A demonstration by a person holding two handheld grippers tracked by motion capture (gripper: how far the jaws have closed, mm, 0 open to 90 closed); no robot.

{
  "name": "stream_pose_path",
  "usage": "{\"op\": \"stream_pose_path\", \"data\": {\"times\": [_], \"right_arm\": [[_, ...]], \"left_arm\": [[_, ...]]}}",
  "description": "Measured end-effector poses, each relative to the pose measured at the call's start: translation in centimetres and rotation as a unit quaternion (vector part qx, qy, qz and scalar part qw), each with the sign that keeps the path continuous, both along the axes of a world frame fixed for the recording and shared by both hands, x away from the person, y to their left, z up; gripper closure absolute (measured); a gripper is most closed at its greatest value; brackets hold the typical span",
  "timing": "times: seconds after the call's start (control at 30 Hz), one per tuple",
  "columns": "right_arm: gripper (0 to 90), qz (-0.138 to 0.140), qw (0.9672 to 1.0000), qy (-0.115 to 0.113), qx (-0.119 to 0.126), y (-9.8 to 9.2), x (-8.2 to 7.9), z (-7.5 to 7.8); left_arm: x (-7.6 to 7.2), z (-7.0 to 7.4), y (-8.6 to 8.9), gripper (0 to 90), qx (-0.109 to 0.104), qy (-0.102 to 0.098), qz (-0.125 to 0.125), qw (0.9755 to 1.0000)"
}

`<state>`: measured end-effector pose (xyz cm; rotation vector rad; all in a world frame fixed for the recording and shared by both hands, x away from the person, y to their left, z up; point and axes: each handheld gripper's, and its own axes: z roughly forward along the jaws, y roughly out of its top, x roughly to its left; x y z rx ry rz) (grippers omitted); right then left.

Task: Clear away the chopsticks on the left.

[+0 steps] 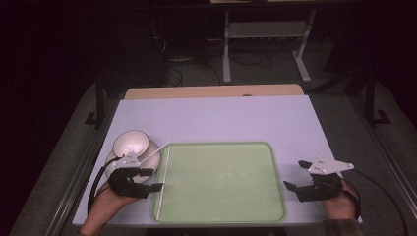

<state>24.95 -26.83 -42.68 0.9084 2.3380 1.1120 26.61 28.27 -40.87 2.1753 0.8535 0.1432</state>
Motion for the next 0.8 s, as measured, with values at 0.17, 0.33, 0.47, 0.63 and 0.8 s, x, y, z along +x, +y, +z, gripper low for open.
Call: {"op": "stream_pose_path", "data": {"times": [0.17,0.33,0.47,0.63,0.8], "right_arm": [[13.2,-0.001,1.0,-0.001,0.003,0.0,0.0,0.0],[13.2,-0.001,1.0,0.0,0.002,0.0,0.2,-0.1],[13.2,-0.001,1.0,0.0,0.001,0.0,0.1,0.0],[13.2,-0.001,1.0,-0.002,0.003,-0.1,0.1,0.1],[13.2,-0.001,1.0,-0.005,0.003,-0.1,0.0,0.2]], "left_arm": [[-0.4,0.1,1.0,30.7,0.001,-0.002,0.009,1.0],[-0.6,0.2,2.1,32.5,-0.001,0.0,0.02,0.9998],[-0.9,0.4,2.9,35.5,-0.005,-0.002,0.026,0.9997],[-1.2,0.6,4.2,40.7,-0.003,0.0,0.036,0.9993],[-1.4,0.9,5.6,47.0,0.001,-0.005,0.053,0.9986]]}}
